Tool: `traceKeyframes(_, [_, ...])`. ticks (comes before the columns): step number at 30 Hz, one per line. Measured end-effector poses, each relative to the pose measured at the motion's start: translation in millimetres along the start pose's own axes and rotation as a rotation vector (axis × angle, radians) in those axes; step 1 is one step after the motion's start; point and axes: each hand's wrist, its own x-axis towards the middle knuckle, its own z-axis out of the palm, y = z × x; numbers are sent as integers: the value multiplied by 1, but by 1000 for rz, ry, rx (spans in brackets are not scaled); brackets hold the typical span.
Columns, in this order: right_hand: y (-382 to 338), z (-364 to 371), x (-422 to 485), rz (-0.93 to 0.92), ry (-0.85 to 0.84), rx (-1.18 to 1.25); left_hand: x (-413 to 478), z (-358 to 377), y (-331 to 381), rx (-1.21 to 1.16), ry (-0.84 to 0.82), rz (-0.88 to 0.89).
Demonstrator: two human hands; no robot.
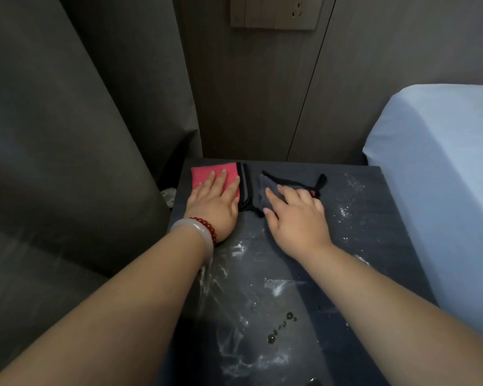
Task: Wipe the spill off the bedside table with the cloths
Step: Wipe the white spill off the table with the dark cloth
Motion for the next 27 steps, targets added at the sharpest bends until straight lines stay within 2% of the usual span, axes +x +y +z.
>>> traceKeyframes(2, [20, -2, 8, -75, 22, 13, 1, -1, 0, 7, -17, -1])
traceKeyframes(3, [34, 0, 17, -30, 29, 13, 1, -2, 0, 7, -16, 2])
traceKeyframes(6, [67, 8, 48, 457, 62, 225, -2, -1, 2, 12, 5, -1])
traceKeyframes(7, [61, 11, 52, 541, 66, 279, -1, -1, 2, 11, 9, -4])
traceKeyframes(8, [48, 15, 54, 465, 54, 221, -1, -1, 2, 10, 10, -5])
traceKeyframes(11, [0, 15, 34, -3, 8, 166, 0, -1, 2, 16, 0, -15])
traceKeyframes(12, [3, 11, 32, -68, -17, 161, 0, -2, 2, 15, -7, -14])
traceKeyframes(13, [13, 8, 35, -48, -18, 134, 0, -2, 2, 14, -12, -11])
traceKeyframes(14, [31, 7, 42, 85, -15, 121, 0, -2, 1, 17, -13, -6])
traceKeyframes(16, [58, 2, 52, 460, -5, 206, -1, -3, 2, 22, -12, -3])
traceKeyframes(17, [56, 0, 52, 515, 5, 220, -1, -3, 2, 23, -11, -7])
traceKeyframes(18, [42, 0, 50, 418, 8, 166, -1, -3, 2, 24, -12, -11])
traceKeyframes(20, [10, 2, 37, 92, -20, 167, 0, -4, 2, 20, -18, -16])
traceKeyframes(22, [6, -2, 26, -63, -39, 139, 0, -4, 3, 21, -19, -13])
traceKeyframes(23, [18, -6, 26, -48, -23, 78, 0, -4, 2, 23, -15, -10])
traceKeyframes(25, [61, -10, 32, 107, 11, -16, 0, -3, 2, 26, -8, -9])
traceKeyframes(27, [95, -14, 36, 280, -38, 6, 0, -1, 3, 24, 1, -16])
